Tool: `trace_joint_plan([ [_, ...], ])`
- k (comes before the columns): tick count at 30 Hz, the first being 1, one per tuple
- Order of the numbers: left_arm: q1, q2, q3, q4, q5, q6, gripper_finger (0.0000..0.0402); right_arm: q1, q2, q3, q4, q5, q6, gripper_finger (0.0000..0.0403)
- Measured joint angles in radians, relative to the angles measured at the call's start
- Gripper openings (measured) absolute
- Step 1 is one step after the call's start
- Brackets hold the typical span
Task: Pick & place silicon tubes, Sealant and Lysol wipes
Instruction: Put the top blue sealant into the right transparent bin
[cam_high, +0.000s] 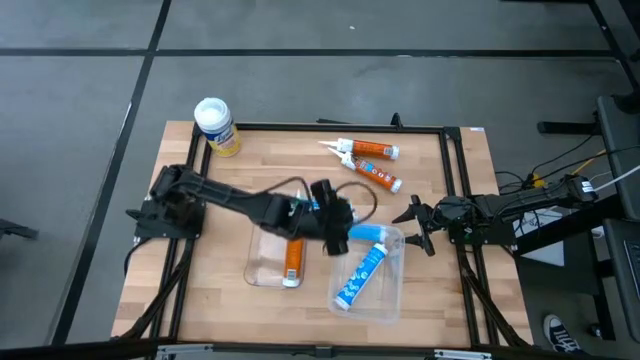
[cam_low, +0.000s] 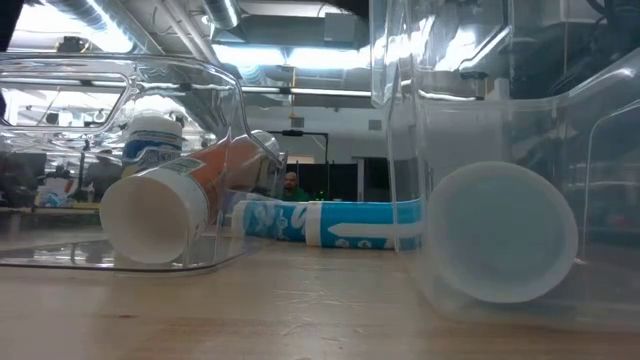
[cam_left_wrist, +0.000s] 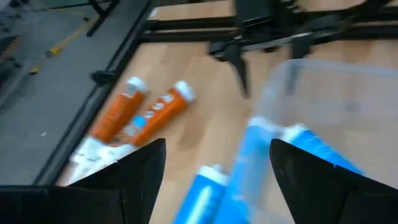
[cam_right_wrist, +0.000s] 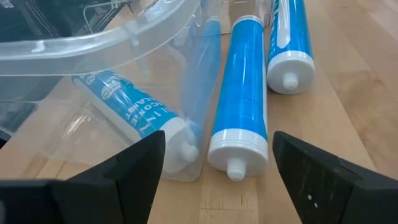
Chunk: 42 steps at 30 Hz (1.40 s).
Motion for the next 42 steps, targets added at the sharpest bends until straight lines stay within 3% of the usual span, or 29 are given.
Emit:
trace_joint_plan([
  [5, 0.071, -0.005, 0.000, -0.061, 0.009, 0.036, 0.0283, 0.000, 0.000, 0.000, 0.000, 0.000, 0.000, 0.0298],
  [12, 0.150, -0.013, 0.000, -0.141, 0.188, 0.031, 0.0283, 0.000, 0.000, 0.000, 0.000, 0.000, 0.000, 0.0298],
  [20, 0.232, -0.013, 0.000, -0.208, 0.216, 0.083, 0.0283, 0.000, 0.000, 0.000, 0.000, 0.000, 0.000, 0.0298],
  [27, 0.276, -0.013, -0.007, -0.224, 0.320, 0.194, 0.0283, 0.000, 0.000, 0.000, 0.000, 0.000, 0.000, 0.0298],
  [42, 0.340, -0.011, -0.182, -0.147, 0.458, 0.293, 0.0283, 0.000, 0.000, 0.000, 0.000, 0.000, 0.000, 0.0298],
])
